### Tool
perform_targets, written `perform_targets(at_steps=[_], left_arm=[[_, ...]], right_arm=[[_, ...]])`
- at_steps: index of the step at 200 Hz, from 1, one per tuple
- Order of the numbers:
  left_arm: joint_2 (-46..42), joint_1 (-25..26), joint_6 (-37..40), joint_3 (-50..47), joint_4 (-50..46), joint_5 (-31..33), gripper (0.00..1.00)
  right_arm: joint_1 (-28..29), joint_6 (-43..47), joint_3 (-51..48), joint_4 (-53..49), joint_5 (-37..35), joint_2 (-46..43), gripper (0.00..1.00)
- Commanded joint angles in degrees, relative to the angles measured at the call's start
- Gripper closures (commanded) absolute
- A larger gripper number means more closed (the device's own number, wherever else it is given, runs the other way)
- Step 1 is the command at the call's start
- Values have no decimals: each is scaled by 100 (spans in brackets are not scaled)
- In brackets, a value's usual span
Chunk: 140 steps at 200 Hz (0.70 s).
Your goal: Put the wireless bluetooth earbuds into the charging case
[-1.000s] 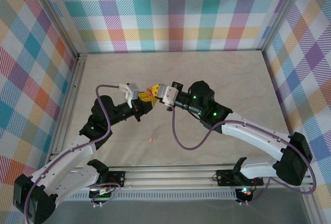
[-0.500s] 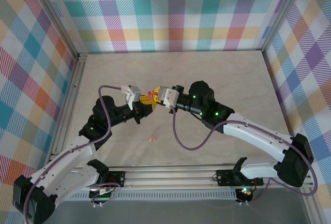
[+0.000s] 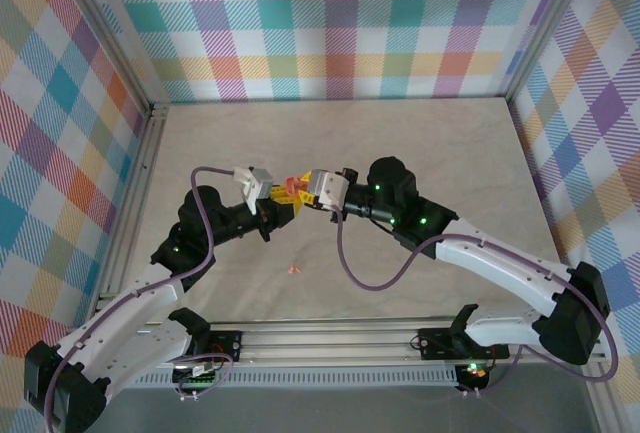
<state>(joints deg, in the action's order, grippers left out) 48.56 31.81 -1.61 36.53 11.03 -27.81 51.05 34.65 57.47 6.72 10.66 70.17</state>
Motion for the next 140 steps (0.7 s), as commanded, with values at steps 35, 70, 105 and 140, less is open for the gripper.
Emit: perform_targets(at_steps=[35,70,105,140], left_arm=[[-81,27,774,-334,1348,-108,100],[87,27,862,-393,1559,-293,100],[78,27,888,-396,1480,-330,100],[6,27,964,-415,1282,-339,100]], right_arm=[[-66,-1510,754,-1954,669,-400,66],[-466,-2703,1303,-2736,1157,-495,64],[-584,-3203,1754,-3320,1103,-410,64],[-587,-3248,2032,-3593,785,-203,72]])
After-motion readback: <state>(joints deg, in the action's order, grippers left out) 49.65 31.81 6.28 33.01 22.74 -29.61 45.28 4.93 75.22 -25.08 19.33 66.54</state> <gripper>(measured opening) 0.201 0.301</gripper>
